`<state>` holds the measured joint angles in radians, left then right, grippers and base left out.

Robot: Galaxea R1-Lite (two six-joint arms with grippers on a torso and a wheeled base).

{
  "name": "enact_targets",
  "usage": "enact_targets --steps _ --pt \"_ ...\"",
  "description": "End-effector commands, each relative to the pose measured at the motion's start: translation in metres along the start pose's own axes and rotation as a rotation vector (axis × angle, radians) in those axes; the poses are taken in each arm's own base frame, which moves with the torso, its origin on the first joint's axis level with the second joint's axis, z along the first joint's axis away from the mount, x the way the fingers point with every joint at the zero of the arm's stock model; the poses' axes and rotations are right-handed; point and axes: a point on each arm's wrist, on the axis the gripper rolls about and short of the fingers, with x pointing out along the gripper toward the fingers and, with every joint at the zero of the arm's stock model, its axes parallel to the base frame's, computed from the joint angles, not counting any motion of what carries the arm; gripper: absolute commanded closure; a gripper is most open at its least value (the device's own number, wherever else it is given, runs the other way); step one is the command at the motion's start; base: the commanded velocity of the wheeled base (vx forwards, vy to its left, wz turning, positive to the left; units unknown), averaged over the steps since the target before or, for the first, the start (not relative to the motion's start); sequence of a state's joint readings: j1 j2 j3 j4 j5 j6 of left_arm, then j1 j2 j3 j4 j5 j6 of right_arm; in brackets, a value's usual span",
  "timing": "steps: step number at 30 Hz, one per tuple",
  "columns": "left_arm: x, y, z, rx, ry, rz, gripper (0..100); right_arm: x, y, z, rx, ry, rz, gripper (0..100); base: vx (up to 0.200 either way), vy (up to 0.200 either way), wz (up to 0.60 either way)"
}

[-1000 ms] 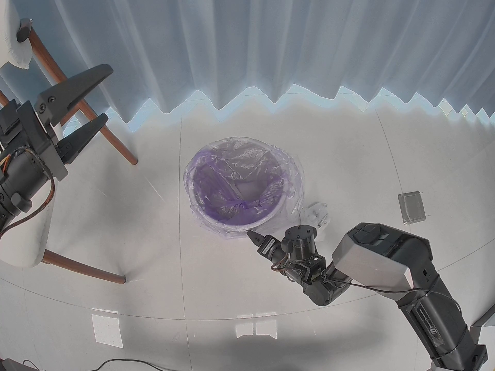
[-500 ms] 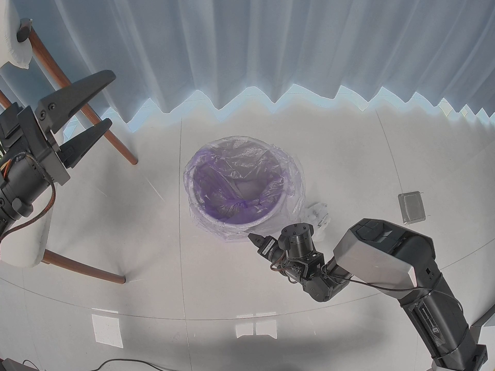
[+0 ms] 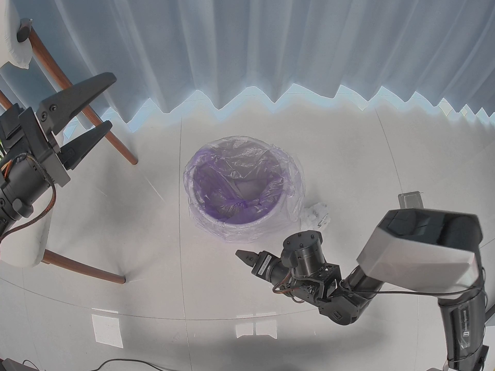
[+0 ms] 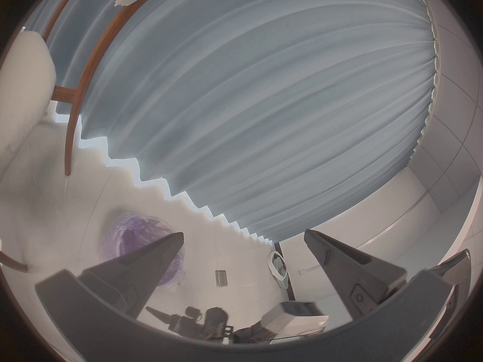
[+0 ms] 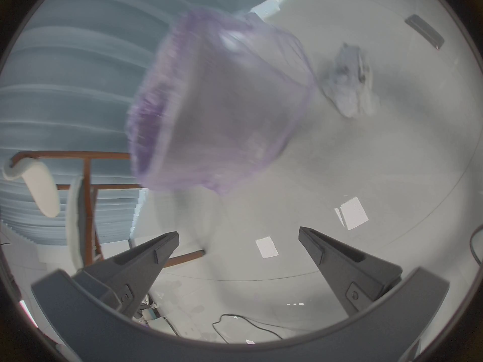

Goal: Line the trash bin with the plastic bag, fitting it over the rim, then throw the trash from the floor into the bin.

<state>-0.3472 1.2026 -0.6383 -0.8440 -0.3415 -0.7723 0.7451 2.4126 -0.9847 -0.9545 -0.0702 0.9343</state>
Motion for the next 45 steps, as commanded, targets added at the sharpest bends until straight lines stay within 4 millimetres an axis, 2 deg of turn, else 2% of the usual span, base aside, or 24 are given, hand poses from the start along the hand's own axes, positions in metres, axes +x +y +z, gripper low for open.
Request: enact_targets --steps 1,4,5,8,13,18,23,28,31,32,34,39,45 --pt "0.003 0.001 0.003 -0.019 0.030 0.046 0 -0.067 0.058 0.039 -0.010 -0.079 0.147 0 0.000 0.000 0.00" --pt "0.003 -0.001 0.004 -0.030 0.041 0.057 0 -0.074 0.058 0.057 -0.014 -0.098 0.118 0 0.000 0.000 0.00" --pt "0.002 -0.002 0.005 -0.029 0.042 0.054 0 -0.075 0.059 0.069 -0.017 -0.115 0.111 0 0.000 0.000 0.00" --pt "0.001 -0.003 0.005 -0.025 0.037 0.047 0 -0.073 0.061 0.084 -0.010 -0.140 0.104 0 0.000 0.000 0.00" --pt "0.001 -0.003 0.005 -0.021 0.037 0.044 0 -0.070 0.061 0.085 -0.025 -0.104 0.055 0 0.000 0.000 0.00" --pt "-0.004 -0.009 0.007 -0.010 0.025 0.022 0 -0.056 0.059 0.088 -0.075 -0.068 0.000 0 0.000 0.000 0.00" --pt "-0.008 -0.013 0.006 -0.008 0.036 -0.004 0 -0.038 0.057 0.082 -0.121 -0.054 -0.016 0 0.000 0.000 0.00" --pt "-0.009 -0.010 0.005 -0.009 0.051 -0.006 0 -0.002 0.054 0.089 -0.130 -0.074 -0.064 0 0.000 0.000 0.00" --pt "-0.009 -0.010 0.005 -0.009 0.052 -0.007 0 0.008 0.049 0.096 -0.122 -0.102 -0.088 0 0.000 0.000 0.00" --pt "-0.009 -0.010 0.005 -0.010 0.053 -0.006 0 0.018 0.043 0.096 -0.121 -0.103 -0.104 0 0.000 0.000 0.00" --pt "-0.009 -0.009 0.004 -0.012 0.057 -0.002 0 0.025 0.035 0.101 -0.114 -0.118 -0.129 0 0.000 0.000 0.00" --pt "-0.008 -0.008 0.003 -0.013 0.061 -0.002 0 0.030 0.019 0.109 -0.099 -0.142 -0.175 0 0.000 0.000 0.00" --pt "-0.009 -0.008 0.000 -0.018 0.076 -0.005 0 0.041 0.014 0.111 -0.091 -0.154 -0.174 0 0.000 0.000 0.00"
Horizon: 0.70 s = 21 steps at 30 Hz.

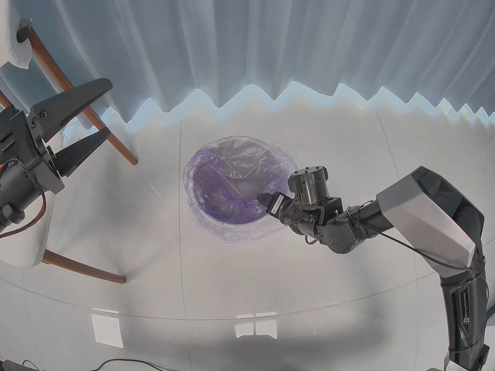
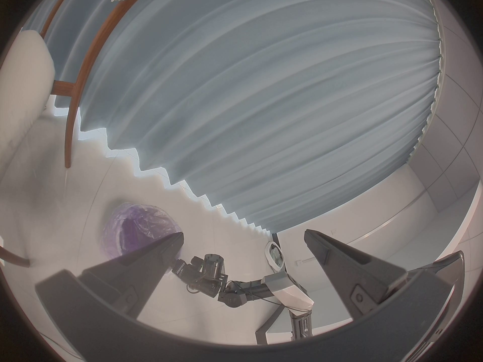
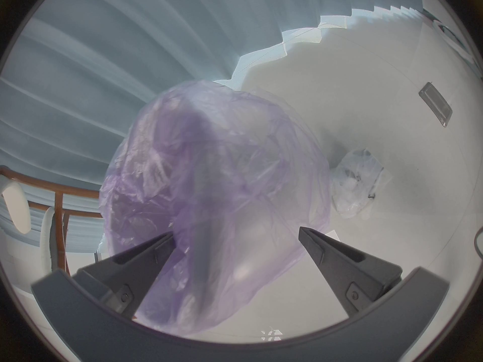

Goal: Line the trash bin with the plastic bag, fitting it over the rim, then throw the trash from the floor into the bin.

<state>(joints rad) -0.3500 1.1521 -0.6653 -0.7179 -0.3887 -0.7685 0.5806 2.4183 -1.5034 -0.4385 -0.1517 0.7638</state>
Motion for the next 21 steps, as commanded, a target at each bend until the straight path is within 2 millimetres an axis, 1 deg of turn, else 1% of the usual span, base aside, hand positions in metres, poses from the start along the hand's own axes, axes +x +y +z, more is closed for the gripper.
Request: enact_targets --steps 1,2,3,8,10,15,18,19,20,21 --pt "0.000 0.001 -0.002 -0.004 0.009 -0.001 0 0.013 -0.008 -0.009 0.002 0.012 -0.017 0 0.000 0.000 0.00" --pt "0.000 0.001 -0.002 -0.004 0.009 -0.001 0 0.013 -0.008 -0.010 0.001 0.014 -0.017 0 0.000 0.000 0.00" --pt "0.000 0.001 -0.002 -0.004 0.009 -0.001 0 0.013 -0.007 -0.011 -0.001 0.016 -0.015 100 0.000 0.000 0.00" --pt "0.000 0.002 -0.003 -0.006 0.013 0.001 0 0.010 -0.002 -0.019 -0.013 0.036 -0.010 100 0.000 0.000 0.00" --pt "0.000 0.001 -0.002 -0.004 0.012 -0.002 0 0.005 -0.007 -0.019 -0.028 0.041 -0.022 100 0.000 0.000 0.00" --pt "-0.001 0.000 -0.003 -0.004 0.014 -0.006 0 -0.031 -0.013 -0.003 -0.176 0.047 -0.042 100 0.000 0.000 0.00" --pt "0.000 0.001 -0.004 -0.007 0.019 -0.003 0 -0.052 -0.018 0.001 -0.300 0.073 -0.043 100 0.000 0.000 0.00" --pt "0.000 0.002 -0.004 -0.008 0.022 -0.002 0 -0.053 -0.019 0.002 -0.314 0.075 -0.045 100 0.000 0.000 0.00" --pt "-0.001 0.002 -0.005 -0.009 0.030 -0.008 0 -0.064 -0.020 0.004 -0.391 0.085 -0.036 100 0.000 0.000 0.00" --pt "-0.001 0.002 -0.006 -0.009 0.034 -0.010 0 -0.067 -0.020 0.006 -0.413 0.084 -0.034 100 0.000 0.000 0.00"
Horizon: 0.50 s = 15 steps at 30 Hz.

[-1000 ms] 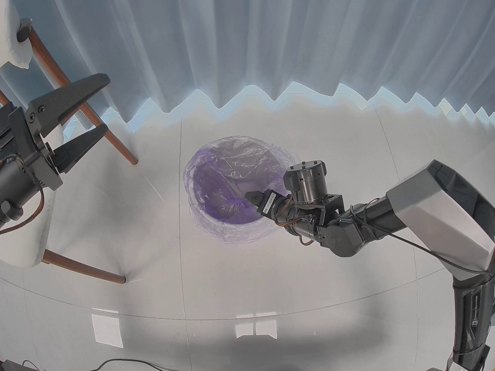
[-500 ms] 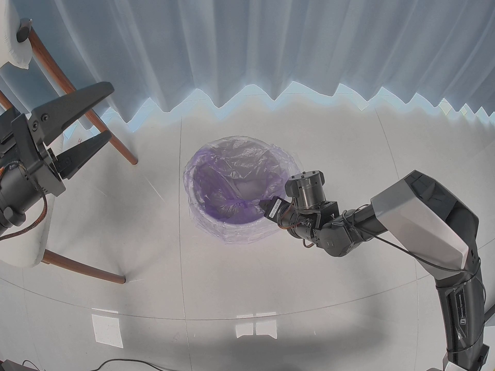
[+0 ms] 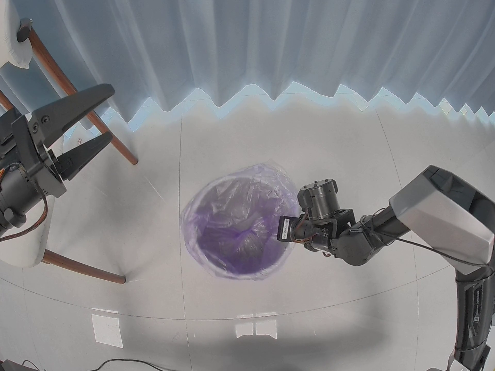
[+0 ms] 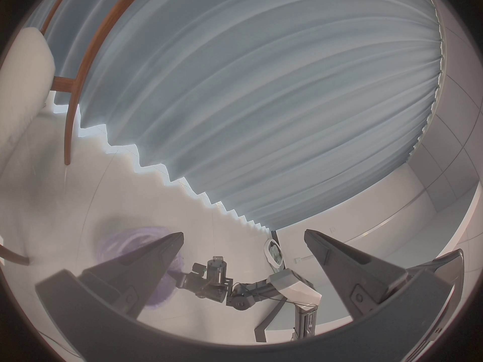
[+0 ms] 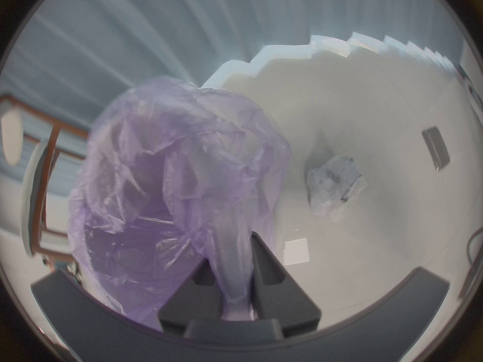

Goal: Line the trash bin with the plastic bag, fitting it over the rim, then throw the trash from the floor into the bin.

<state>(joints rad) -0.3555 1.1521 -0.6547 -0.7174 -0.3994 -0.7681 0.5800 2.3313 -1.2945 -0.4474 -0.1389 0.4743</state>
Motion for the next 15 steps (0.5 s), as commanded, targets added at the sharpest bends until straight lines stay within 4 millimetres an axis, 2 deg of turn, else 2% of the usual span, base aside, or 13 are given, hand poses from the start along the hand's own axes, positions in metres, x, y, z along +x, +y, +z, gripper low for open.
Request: enact_targets --steps 1,3,8,11,15 --pt "-0.001 0.002 -0.004 -0.006 0.027 -0.012 0 -0.049 -0.009 0.020 -0.151 -0.021 0.017 100 0.000 0.000 0.00" --pt "-0.001 0.002 -0.005 -0.008 0.039 -0.018 0 -0.056 -0.010 0.021 -0.197 -0.017 0.029 100 0.000 0.000 0.00" --pt "-0.001 0.004 -0.007 -0.012 0.052 -0.019 0 -0.060 -0.017 0.004 -0.283 0.049 0.034 100 0.000 0.000 0.00" --pt "-0.001 0.005 -0.008 -0.014 0.055 -0.017 0 -0.052 -0.021 -0.011 -0.314 0.097 0.043 100 0.000 0.000 0.00" --pt "-0.001 0.005 -0.009 -0.011 0.059 -0.015 0 -0.040 -0.020 -0.015 -0.309 0.057 0.060 100 0.000 0.000 0.00"
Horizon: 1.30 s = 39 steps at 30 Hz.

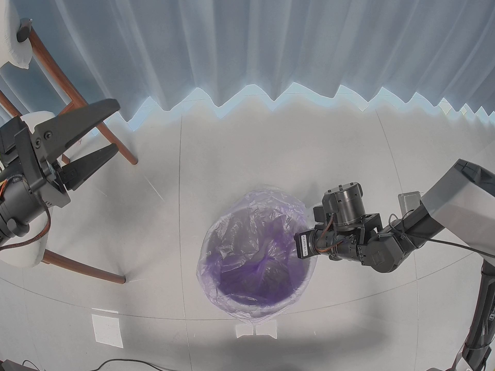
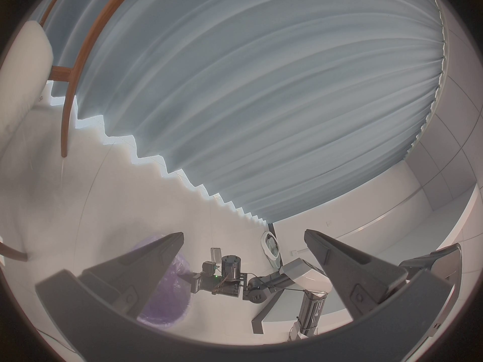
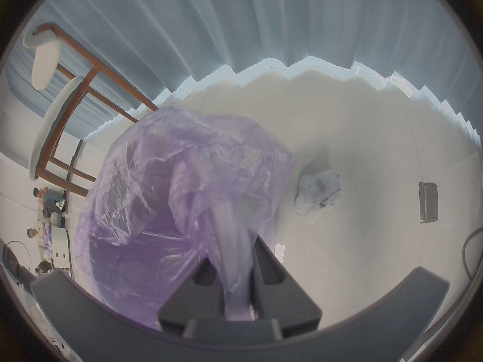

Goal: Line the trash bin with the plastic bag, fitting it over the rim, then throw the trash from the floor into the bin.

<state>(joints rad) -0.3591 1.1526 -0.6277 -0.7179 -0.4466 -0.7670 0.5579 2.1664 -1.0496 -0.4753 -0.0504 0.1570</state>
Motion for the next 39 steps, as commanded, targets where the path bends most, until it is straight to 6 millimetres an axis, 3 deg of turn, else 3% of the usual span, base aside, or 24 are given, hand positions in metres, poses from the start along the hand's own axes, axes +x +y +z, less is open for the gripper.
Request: enact_targets --steps 1,2,3,7,19,25,26,28,32,35,36,38,39 --pt "0.001 0.002 -0.002 0.007 0.009 0.007 0 0.014 0.001 -0.008 0.004 -0.031 0.009 100 0.000 0.000 0.00" --pt "0.001 0.002 -0.002 0.008 0.009 0.007 0 0.015 0.001 -0.008 0.004 -0.035 0.010 100 0.000 0.000 0.00" --pt "0.001 0.003 -0.002 0.026 0.009 0.009 0 0.023 0.001 -0.011 0.004 -0.060 0.014 0 0.000 0.000 0.00" --pt "0.001 0.004 -0.004 0.036 0.015 0.014 0 0.032 0.003 -0.013 0.006 -0.098 0.024 0 0.000 0.000 0.00" --pt "0.004 0.013 -0.011 0.016 0.049 0.042 0 0.010 0.001 0.007 0.083 -0.260 0.087 0 0.000 0.000 0.00" --pt "0.022 0.047 -0.029 -0.053 0.148 0.137 0 -0.010 -0.017 0.021 0.137 -0.380 0.070 0 0.000 0.000 0.00" --pt "0.031 0.066 -0.036 -0.083 0.182 0.194 0 -0.022 -0.024 0.029 0.198 -0.458 0.080 0 0.000 0.000 0.00" --pt "0.033 0.077 -0.037 -0.100 0.189 0.228 0 -0.030 -0.027 0.033 0.241 -0.503 0.094 0 0.000 0.000 0.00" --pt "0.039 0.120 -0.045 -0.174 0.257 0.319 0 -0.073 -0.042 0.041 0.420 -0.648 0.156 0 0.000 0.000 0.00" --pt "0.038 0.147 -0.051 -0.202 0.307 0.362 0 -0.110 -0.055 0.038 0.503 -0.708 0.219 0 0.000 0.000 0.00" --pt "0.038 0.147 -0.051 -0.202 0.307 0.362 0 -0.110 -0.055 0.038 0.503 -0.708 0.219 0 0.000 0.000 0.00" --pt "0.033 0.174 -0.069 -0.161 0.396 0.407 0 -0.149 -0.067 0.025 0.590 -0.718 0.265 0 0.000 0.000 0.00" --pt "0.032 0.181 -0.076 -0.139 0.426 0.416 0 -0.157 -0.070 0.018 0.613 -0.708 0.268 0 0.000 0.000 0.00"
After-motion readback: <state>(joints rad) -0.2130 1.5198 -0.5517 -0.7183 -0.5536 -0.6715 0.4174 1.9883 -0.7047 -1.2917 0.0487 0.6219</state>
